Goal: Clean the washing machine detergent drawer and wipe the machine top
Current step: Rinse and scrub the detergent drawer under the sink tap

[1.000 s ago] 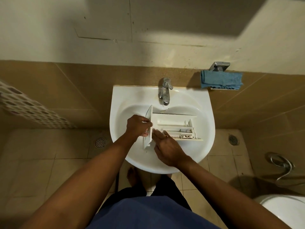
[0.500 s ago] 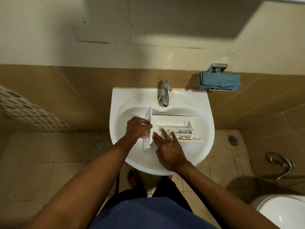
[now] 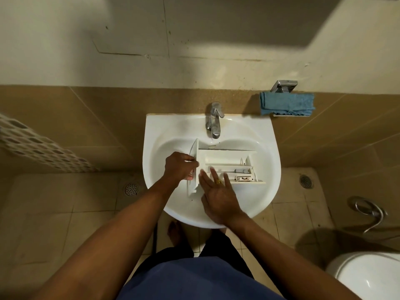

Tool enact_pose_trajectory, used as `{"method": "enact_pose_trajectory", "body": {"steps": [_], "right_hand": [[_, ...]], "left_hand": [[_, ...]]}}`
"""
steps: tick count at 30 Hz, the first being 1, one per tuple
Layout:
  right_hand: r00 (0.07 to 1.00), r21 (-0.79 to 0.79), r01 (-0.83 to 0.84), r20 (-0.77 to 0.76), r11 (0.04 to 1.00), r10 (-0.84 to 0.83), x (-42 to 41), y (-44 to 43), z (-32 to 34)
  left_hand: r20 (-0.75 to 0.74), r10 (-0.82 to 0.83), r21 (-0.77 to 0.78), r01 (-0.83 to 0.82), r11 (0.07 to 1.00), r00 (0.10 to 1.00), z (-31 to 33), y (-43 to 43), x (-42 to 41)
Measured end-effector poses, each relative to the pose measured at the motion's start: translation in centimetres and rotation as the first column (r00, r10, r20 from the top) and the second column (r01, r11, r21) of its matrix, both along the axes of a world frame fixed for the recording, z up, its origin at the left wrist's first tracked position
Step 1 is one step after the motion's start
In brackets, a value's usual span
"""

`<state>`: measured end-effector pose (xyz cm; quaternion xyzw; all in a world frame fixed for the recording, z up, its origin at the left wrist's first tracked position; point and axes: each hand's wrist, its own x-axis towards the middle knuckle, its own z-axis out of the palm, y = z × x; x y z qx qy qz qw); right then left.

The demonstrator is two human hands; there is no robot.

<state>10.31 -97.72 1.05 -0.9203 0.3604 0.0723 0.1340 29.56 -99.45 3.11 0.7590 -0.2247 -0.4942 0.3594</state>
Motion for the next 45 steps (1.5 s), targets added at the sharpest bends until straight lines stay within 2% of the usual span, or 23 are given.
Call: {"method": "enact_pose_trajectory", "body": {"steps": [5,12,20,30,33,36,39,41,42,43,44,45], "right_hand": [[0.998,-0.023,-0.037,0.040,0.999,0.038,-1.0,-0.2,-0.5],[0.996,0.036,0.077,0.038,0.996,-0.079,3.1,-6.3,-1.0],[0.972,0.073,0.207,0.097,0.976,-0.214,3.7,-7.5,-1.7],[0.987,-0.042,0.155,0.048,0.987,-0.153,3.8,-8.7,-1.4],[0.972,-0.054,0.231,0.046,0.971,-0.229,0.6,-9.4,-1.2],[0.913,-0.057,0.407,-0.003,0.912,-0.407,-2.7,-11.1,-0.5],[0.881,-0.091,0.454,-0.103,0.886,-0.462,-2.6,-13.1,0.1],[0.839,-0.022,0.542,0.065,0.840,-0.540,-0.7,-14.3,0.6],[0.782,0.092,0.584,0.205,0.807,-0.589,0.7,-14.7,0.9],[0.686,0.270,0.593,0.324,0.759,-0.652,2.0,-15.0,1.1],[0.548,0.483,0.567,0.383,0.667,-0.744,3.4,-15.2,1.3],[0.391,0.689,0.507,0.352,0.518,-0.851,4.5,-15.5,1.5]], "left_hand": [[-0.004,-0.006,-0.001,0.006,1.000,1.000,0.0,0.0,0.0],[0.030,-0.010,0.008,0.010,1.000,1.000,0.2,-0.1,-0.1],[0.012,0.010,0.034,-0.011,0.999,1.000,-0.1,-0.3,-0.1],[-0.002,0.045,0.036,-0.045,0.998,0.999,-0.5,-0.4,-0.1],[-0.011,0.052,0.032,-0.052,0.998,0.999,-0.5,-0.3,-0.1],[-0.023,0.046,0.025,-0.046,0.999,0.999,-0.4,-0.2,-0.1],[-0.030,0.040,0.023,-0.040,0.999,0.999,-0.3,-0.2,-0.1],[-0.028,0.031,0.020,-0.030,0.999,0.999,-0.3,-0.1,0.0],[-0.026,0.025,0.020,-0.025,0.999,0.999,-0.2,-0.1,0.0],[-0.024,0.023,0.021,-0.022,1.000,0.999,-0.1,-0.1,0.0],[-0.025,0.023,0.022,-0.023,1.000,0.999,0.1,-0.1,0.0],[-0.027,0.027,0.024,-0.027,0.999,0.999,0.2,-0.1,0.0]]}}
